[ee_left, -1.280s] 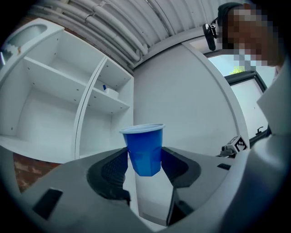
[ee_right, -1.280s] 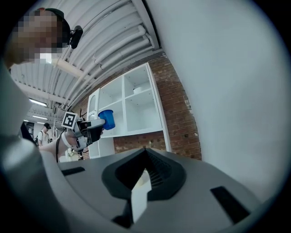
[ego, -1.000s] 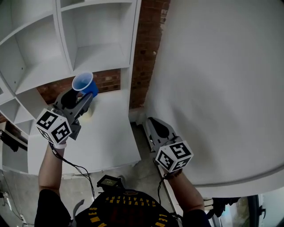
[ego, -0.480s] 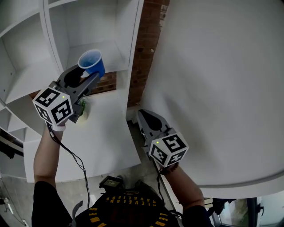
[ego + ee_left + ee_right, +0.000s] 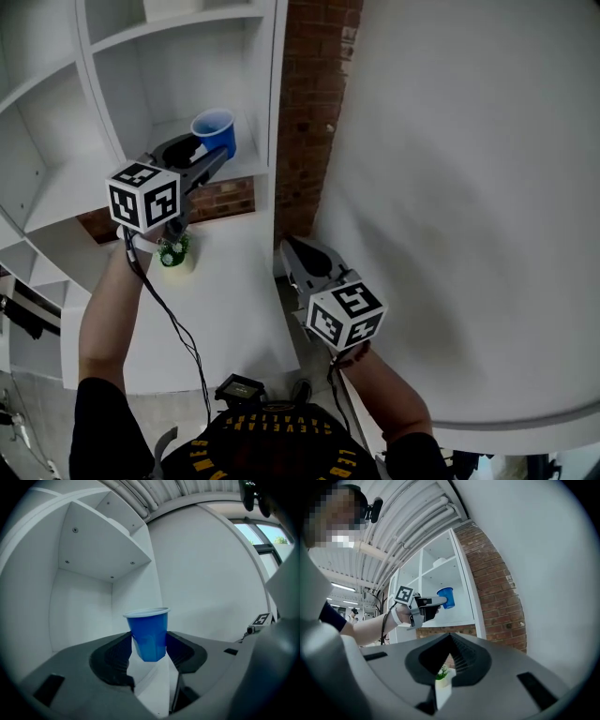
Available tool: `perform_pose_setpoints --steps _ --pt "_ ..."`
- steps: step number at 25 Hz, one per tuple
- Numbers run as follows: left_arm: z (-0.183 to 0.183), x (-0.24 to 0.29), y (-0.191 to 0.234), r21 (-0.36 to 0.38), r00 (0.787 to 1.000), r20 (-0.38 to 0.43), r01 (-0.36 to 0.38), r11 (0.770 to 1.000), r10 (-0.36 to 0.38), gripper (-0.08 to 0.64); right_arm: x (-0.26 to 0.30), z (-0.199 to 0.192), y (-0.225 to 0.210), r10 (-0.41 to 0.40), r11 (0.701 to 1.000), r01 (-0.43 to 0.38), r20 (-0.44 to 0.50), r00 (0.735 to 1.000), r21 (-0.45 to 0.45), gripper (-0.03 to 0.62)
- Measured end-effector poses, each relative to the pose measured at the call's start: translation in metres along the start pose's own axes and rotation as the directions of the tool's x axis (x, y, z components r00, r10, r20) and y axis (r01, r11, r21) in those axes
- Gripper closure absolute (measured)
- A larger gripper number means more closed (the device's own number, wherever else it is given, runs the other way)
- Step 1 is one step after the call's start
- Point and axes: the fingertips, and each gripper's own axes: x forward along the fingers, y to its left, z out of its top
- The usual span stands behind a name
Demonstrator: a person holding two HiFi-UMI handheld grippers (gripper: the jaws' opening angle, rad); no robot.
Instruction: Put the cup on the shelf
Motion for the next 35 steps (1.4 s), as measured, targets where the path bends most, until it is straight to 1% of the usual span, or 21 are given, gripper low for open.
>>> perform_pose_setpoints --steps 6,11,13,19,23,26,28,29,32,33,35 --pt "-0.012 0.024 0.004 -0.002 0.996 -0.07 -0.046 0.999 0.046 0.328 0.008 0.014 -0.014 0.036 0.999 -0.037 0.037 0.999 0.009 0.6" --pt "-0.028 0.028 0.008 -0.009 0.982 -0.155 -0.111 0.994 0.108 0.328 0.012 0.01 -0.02 0.051 0.998 -0.052 0.042 0.998 0.023 0.6" --pt "-0.033 0.029 0.009 0.004 0.976 -0.18 -0.126 0.992 0.125 0.327 0.013 0.009 -0.023 0.05 0.998 -0.051 0.044 0.998 0.027 0.6" --pt "-0.042 0.03 0.01 0.041 0.957 -0.251 -0.139 0.989 0.145 0.327 0.018 0.011 -0.022 0.051 0.998 -0.053 0.055 0.997 0.042 0.6" --pt "-0.046 0.039 0.008 0.031 0.944 -0.298 -0.141 0.99 0.144 0.327 0.015 0.011 -0.026 0.063 0.996 -0.066 0.069 0.996 0.054 0.6" --pt "-0.045 0.041 0.011 0.033 0.933 -0.322 -0.158 0.987 0.16 0.327 0.012 0.012 -0.026 0.061 0.996 -0.066 0.079 0.995 0.064 0.6" --pt "-0.047 0.042 0.012 0.033 0.924 -0.342 -0.169 0.985 0.17 0.327 0.009 0.013 -0.027 0.06 0.995 -0.066 0.084 0.995 0.074 0.6" --pt "-0.049 0.043 0.012 0.041 0.916 -0.361 -0.171 0.984 0.174 0.327 0.007 0.013 -0.027 0.06 0.995 -0.067 0.088 0.994 0.079 0.6" --pt "-0.057 0.047 0.01 0.104 0.881 -0.432 -0.165 0.981 0.194 0.328 0.004 0.015 -0.028 0.061 0.993 -0.071 0.103 0.993 0.094 0.6" --pt "-0.059 0.048 0.009 0.126 0.873 -0.444 -0.164 0.978 0.204 0.328 0.003 0.016 -0.029 0.06 0.993 -0.071 0.109 0.992 0.099 0.6" --pt "-0.062 0.049 0.009 0.147 0.867 -0.448 -0.17 0.974 0.219 0.327 0.001 0.017 -0.032 0.057 0.992 -0.069 0.118 0.991 0.107 0.6"
